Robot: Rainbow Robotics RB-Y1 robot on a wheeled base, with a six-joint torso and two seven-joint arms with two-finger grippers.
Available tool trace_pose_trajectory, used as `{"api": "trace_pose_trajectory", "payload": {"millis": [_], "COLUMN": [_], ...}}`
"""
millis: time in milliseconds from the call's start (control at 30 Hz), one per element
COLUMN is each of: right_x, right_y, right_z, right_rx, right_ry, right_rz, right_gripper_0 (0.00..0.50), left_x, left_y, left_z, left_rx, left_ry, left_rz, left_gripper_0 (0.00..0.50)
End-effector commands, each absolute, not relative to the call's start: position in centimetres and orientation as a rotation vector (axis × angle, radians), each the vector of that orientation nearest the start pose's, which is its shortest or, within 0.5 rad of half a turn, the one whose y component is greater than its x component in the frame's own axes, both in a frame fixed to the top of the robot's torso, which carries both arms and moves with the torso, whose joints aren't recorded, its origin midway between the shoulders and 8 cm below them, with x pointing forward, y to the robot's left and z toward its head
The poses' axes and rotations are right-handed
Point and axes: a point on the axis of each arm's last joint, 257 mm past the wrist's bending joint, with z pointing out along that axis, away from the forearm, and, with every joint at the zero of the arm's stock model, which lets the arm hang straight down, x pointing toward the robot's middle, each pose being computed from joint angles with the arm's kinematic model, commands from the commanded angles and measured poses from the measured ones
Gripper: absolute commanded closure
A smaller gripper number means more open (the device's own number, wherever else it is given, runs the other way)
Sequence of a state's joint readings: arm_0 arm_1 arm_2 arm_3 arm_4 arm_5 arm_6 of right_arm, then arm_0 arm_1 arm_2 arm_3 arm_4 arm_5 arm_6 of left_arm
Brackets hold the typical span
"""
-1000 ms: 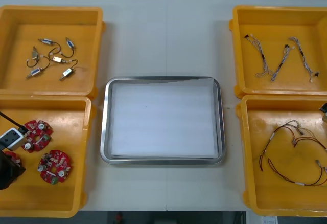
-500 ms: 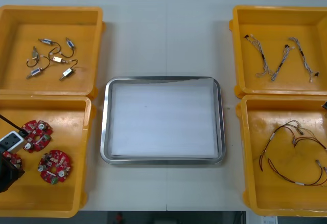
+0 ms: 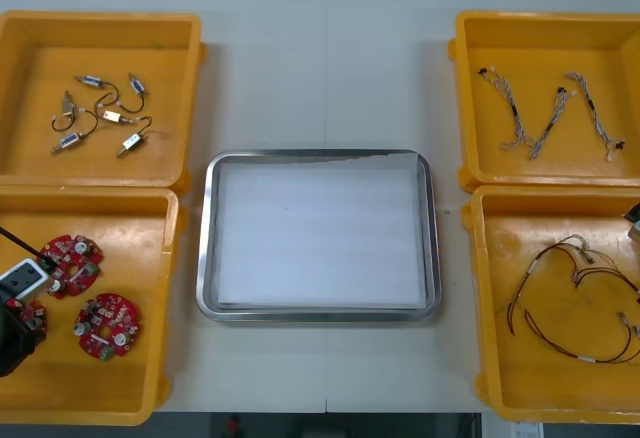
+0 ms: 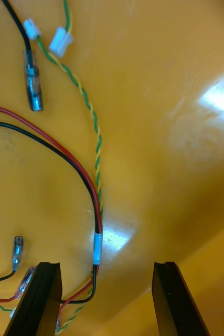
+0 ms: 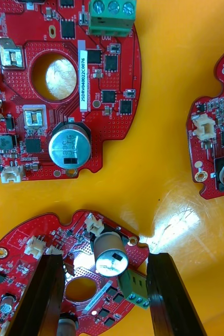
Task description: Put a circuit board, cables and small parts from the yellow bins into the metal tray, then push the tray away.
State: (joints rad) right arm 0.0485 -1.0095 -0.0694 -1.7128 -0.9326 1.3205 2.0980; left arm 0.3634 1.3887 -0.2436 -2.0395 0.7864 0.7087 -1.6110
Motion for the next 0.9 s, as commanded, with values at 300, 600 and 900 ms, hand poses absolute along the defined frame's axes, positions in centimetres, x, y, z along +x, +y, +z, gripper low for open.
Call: {"api": "trace_pose_trajectory", "payload": {"millis": [300,600,900], "right_x": [35.7,35.3,34.9], "right_y": [-47.2,-47.2,-47.4], "right_z": [-32.4,-33.6,-34.4], "right_rx": [-0.897,-0.896,-0.899], "right_ry": [2.681,2.669,2.664], "right_rz": [-0.232,-0.238,-0.263], "right_gripper_0": [0.0,0.0,0.0], "left_x": [32.1,32.6,31.9], "left_y": [42.9,42.0,42.5], "left_z": [-31.1,-30.3,-31.1], "left_rx": [1.168,1.236,1.238], "left_ry": [2.384,2.323,2.346], "left_rz": [0.377,0.409,0.408], "left_gripper_0": [0.05,0.048,0.048]}}
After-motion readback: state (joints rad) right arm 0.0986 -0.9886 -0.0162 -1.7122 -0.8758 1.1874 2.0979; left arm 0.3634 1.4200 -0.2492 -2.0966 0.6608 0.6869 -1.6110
